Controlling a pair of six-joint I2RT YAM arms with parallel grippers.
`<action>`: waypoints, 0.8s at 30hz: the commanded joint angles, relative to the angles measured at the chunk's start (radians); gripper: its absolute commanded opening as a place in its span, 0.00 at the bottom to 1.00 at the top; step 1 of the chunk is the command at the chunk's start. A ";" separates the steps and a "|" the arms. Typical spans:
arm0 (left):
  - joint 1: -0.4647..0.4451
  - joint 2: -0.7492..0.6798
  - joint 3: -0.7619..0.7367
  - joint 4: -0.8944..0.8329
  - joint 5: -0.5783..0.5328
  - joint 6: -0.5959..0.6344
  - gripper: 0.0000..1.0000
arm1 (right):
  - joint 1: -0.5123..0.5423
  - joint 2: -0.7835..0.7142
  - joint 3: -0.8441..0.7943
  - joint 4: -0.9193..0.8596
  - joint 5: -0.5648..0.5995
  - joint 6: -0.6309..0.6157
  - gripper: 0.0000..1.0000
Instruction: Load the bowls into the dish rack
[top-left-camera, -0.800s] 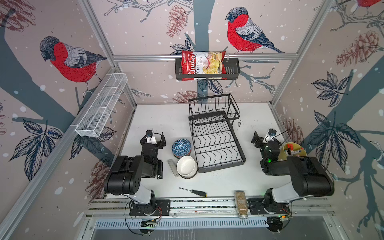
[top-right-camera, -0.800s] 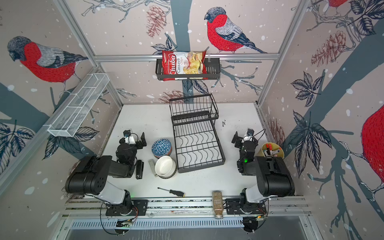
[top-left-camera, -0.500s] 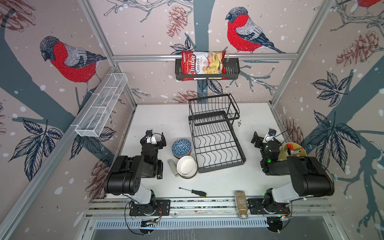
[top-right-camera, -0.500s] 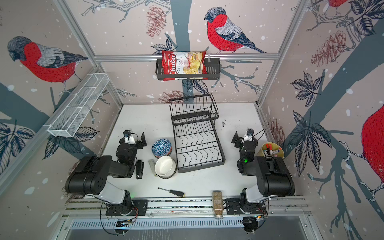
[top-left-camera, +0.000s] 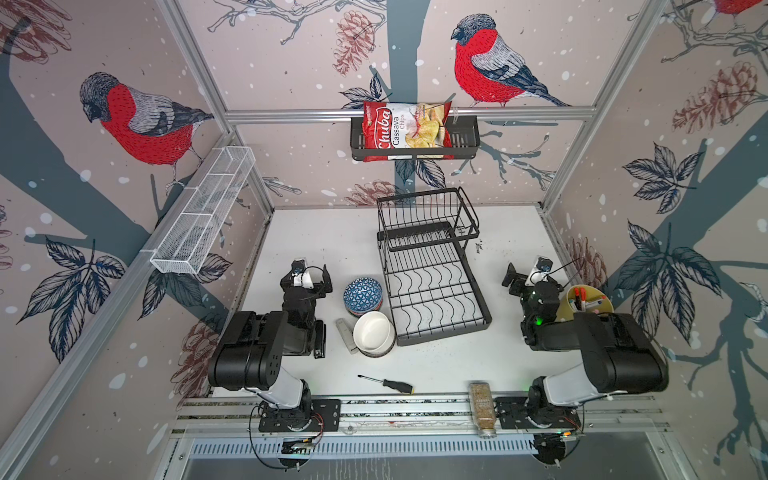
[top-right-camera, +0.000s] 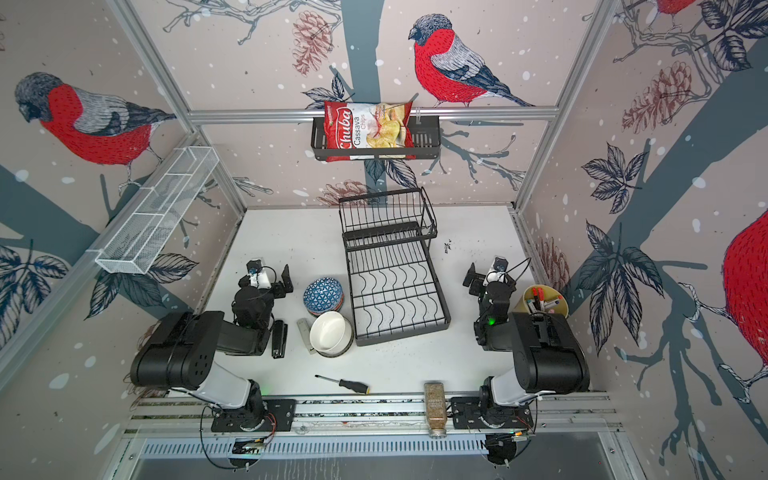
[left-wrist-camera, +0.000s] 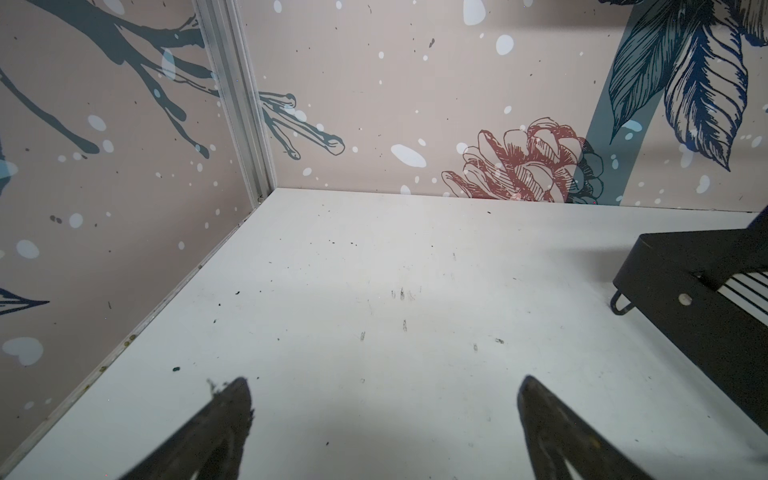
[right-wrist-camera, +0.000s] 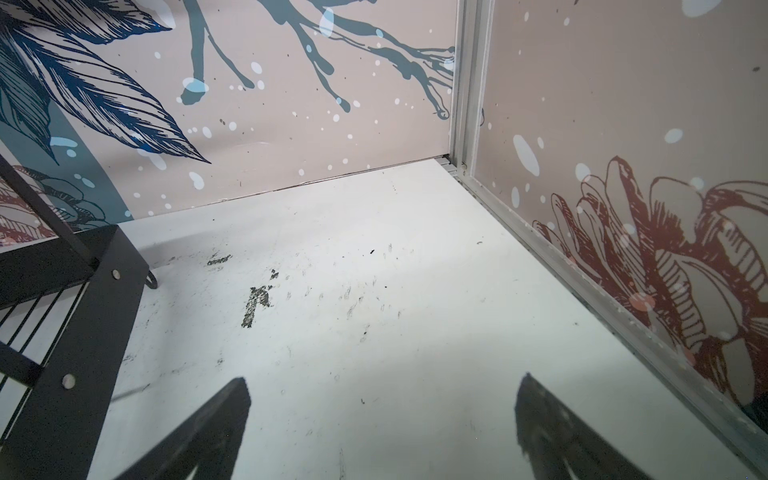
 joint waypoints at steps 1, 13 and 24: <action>-0.001 0.002 0.007 0.012 0.004 0.014 0.98 | 0.000 -0.002 0.001 0.033 -0.003 -0.002 0.99; 0.000 -0.009 -0.001 0.018 -0.025 0.004 0.98 | 0.004 -0.008 -0.006 0.046 0.006 -0.003 0.99; 0.002 -0.202 0.075 -0.353 -0.290 -0.135 0.98 | 0.073 -0.150 0.231 -0.572 0.352 0.170 0.99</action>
